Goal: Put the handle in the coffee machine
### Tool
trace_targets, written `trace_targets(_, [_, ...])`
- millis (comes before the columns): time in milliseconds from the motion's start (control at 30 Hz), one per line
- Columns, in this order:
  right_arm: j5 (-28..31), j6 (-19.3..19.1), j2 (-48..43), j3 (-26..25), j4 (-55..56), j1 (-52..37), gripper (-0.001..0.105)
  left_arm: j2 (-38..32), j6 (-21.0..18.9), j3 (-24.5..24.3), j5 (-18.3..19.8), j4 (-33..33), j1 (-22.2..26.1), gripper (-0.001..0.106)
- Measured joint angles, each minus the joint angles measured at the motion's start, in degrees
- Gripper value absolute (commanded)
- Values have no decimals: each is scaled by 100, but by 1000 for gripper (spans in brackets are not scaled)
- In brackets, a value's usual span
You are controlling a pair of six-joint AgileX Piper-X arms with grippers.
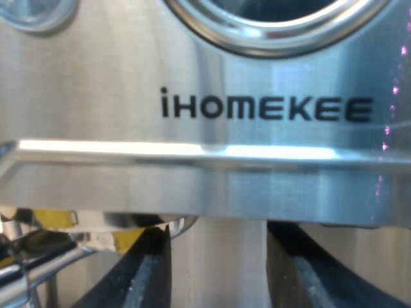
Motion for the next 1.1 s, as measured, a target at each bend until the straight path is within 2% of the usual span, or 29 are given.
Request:
trace_targets(133, [-33,29,-229,188,72,132,38,-36,-113,46,17,8,0,0])
trace_targets(233, [-269,112,-471,345,225,246,38,-136,-151,88,37,8,0,0])
trace_targets(333, [-380,401,-711,513,577,327,38,-292,-177,140,31,-22,0,0])
trace_targets(533, [-769,474,-1207,661,1346,466,38,-563,-302,290,17,-75,0,0])
trace_targets(800, [-1742,815,-2006,674,2689,594,38,-863,-313,620,-82,-163,0,0])
trace_targets(1000, [-2353,839,-2704,674,3582,594,38,-863,-323,620,-82,-163,0,0])
trace_targets(1100, [-2650,853,-3123,674,4129,594,38,-863,-448,620,-82,-163,0,0])
